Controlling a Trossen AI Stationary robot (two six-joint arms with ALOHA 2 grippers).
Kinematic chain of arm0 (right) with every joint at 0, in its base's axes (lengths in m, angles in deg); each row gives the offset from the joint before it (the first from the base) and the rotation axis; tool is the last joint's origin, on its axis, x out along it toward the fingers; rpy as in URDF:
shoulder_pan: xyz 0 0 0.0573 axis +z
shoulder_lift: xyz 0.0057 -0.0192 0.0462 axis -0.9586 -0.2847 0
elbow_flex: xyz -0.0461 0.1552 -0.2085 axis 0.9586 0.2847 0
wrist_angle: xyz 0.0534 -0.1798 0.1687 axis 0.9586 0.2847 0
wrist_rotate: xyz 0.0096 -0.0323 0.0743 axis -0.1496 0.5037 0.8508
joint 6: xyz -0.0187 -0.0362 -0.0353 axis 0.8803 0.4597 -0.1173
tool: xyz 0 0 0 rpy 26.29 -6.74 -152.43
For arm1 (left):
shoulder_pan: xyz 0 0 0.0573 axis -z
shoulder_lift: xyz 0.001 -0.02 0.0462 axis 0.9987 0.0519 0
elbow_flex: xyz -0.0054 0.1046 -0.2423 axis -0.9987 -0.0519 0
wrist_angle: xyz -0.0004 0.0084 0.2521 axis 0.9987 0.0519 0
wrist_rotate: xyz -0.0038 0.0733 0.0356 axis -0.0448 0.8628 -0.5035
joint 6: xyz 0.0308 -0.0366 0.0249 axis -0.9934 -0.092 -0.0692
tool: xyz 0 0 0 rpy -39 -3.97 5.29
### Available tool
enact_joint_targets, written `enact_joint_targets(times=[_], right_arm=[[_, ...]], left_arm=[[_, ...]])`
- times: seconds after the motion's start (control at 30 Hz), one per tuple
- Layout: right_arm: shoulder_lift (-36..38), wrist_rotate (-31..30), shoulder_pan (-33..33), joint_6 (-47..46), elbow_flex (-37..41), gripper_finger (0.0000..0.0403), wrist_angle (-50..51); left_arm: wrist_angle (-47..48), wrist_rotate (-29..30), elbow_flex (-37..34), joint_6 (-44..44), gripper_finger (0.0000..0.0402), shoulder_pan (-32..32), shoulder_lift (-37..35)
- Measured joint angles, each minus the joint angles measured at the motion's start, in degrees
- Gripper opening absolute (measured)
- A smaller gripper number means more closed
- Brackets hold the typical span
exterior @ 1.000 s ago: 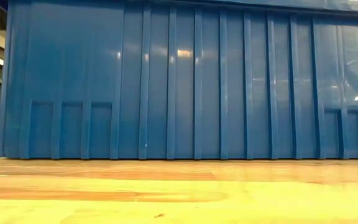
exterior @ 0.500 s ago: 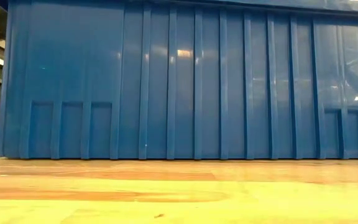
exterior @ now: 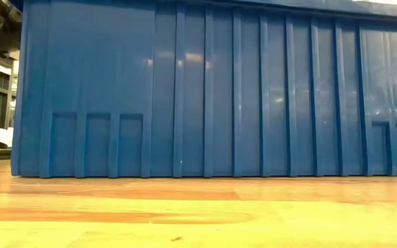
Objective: Fold laundry
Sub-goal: Return to Home Position
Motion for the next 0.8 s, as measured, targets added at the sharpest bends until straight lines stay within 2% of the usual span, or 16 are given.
enact_joint_targets(times=[0.1,0.2,0.3,0.37,0.47,0.6,0.7,0.8], right_arm=[[3.72,-6.49,6.61,-2.61,2.53,0.0000,3.00],[10.13,-14.30,14.31,-7.29,10.75,0.0000,-0.13],[19.01,-22.23,22.10,-11.71,25.85,0.0000,-11.06],[24.70,-25.41,25.73,-12.36,37.75,0.0000,-24.72],[29.70,-24.25,27.90,-5.43,55.40,0.0000,-53.42],[29.76,-17.22,26.67,2.91,72.82,0.0000,-89.69],[28.05,-15.20,25.32,3.35,81.30,0.0000,-102.86],[27.47,-15.09,23.74,4.58,87.08,0.0000,-107.19]], left_arm=[[-0.49,0.10,-0.08,0.04,0.0000,0.00,0.02],[-0.42,0.14,-0.08,0.04,0.0000,0.00,0.04],[-0.43,0.22,-0.08,0.03,0.0000,0.00,0.07],[-0.46,0.38,-0.08,0.03,0.0000,-0.01,0.07],[-0.49,0.45,-0.08,0.02,0.0000,-0.02,0.09],[-0.53,0.45,-0.10,0.01,0.0000,-0.02,0.09],[-0.56,0.45,-0.10,0.08,0.0000,-0.02,0.09],[-0.60,0.09,-0.12,1.40,0.0000,-0.07,0.09]])
